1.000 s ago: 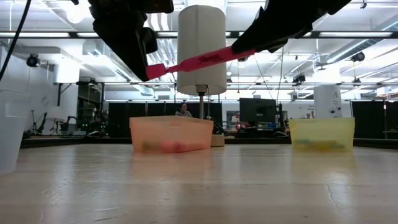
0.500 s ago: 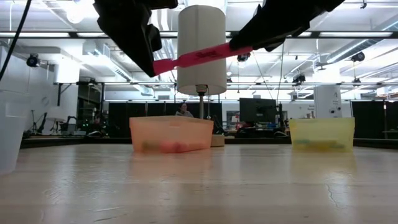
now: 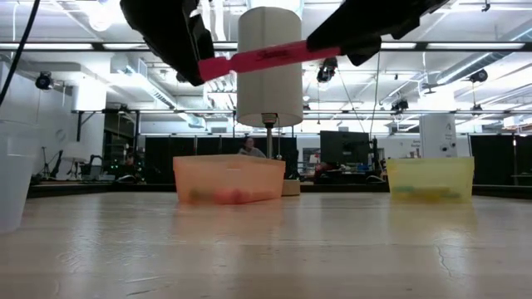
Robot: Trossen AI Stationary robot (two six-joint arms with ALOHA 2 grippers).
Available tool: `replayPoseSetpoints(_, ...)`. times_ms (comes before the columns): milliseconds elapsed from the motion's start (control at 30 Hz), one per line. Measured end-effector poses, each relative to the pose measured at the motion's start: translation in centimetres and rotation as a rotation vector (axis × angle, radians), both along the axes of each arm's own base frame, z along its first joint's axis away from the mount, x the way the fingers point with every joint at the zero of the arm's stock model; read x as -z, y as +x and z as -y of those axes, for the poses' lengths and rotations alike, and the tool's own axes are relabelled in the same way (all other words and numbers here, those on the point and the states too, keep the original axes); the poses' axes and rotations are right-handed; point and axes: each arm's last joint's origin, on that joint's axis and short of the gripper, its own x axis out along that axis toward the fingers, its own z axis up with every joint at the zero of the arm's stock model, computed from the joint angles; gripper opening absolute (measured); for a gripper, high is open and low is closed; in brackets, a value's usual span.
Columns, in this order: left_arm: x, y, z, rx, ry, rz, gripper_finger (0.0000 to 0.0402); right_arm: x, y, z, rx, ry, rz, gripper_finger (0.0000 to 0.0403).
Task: Pick & Place Markers
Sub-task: Put the dark pink highlighter pen into the white bin
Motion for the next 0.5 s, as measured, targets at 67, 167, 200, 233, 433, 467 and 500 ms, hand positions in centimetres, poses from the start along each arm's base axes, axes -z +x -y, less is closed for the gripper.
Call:
replayPoseSetpoints(67, -0.12, 0.10, -0.10, -0.029, 0.002, 0.009, 0.0007, -0.08, 0.06, 0.04, 0.020, 0.006, 0.013, 0.0065)
replayPoseSetpoints(167, -0.24, 0.13, -0.31, -0.074, 0.015, 0.008, 0.0007, -0.10, 0.04, 0.15, 0.082, -0.026, 0.030, 0.0065)
replayPoseSetpoints(200, -0.26, 0.15, -0.32, -0.086, 0.014, 0.010, 0.0006, -0.13, 0.05, 0.18, 0.098, -0.031, 0.036, 0.0065)
replayPoseSetpoints(233, -0.30, 0.16, -0.32, -0.091, 0.010, 0.012, 0.0006, -0.14, 0.05, 0.17, 0.098, -0.030, 0.037, 0.0065)
replayPoseSetpoints(433, -0.64, 0.13, -0.25, -0.092, -0.009, -0.001, 0.0006, -0.40, 0.36, 0.03, 0.073, 0.007, 0.073, 0.0065)
replayPoseSetpoints(467, -0.77, 0.08, -0.25, -0.086, -0.007, -0.007, 0.0006, -0.43, 0.46, -0.02, 0.067, 0.015, 0.082, 0.0065)
replayPoseSetpoints(500, -0.89, 0.03, -0.27, -0.080, -0.003, -0.015, 0.0006, -0.41, 0.55, -0.05, 0.063, 0.020, 0.087, 0.0065)
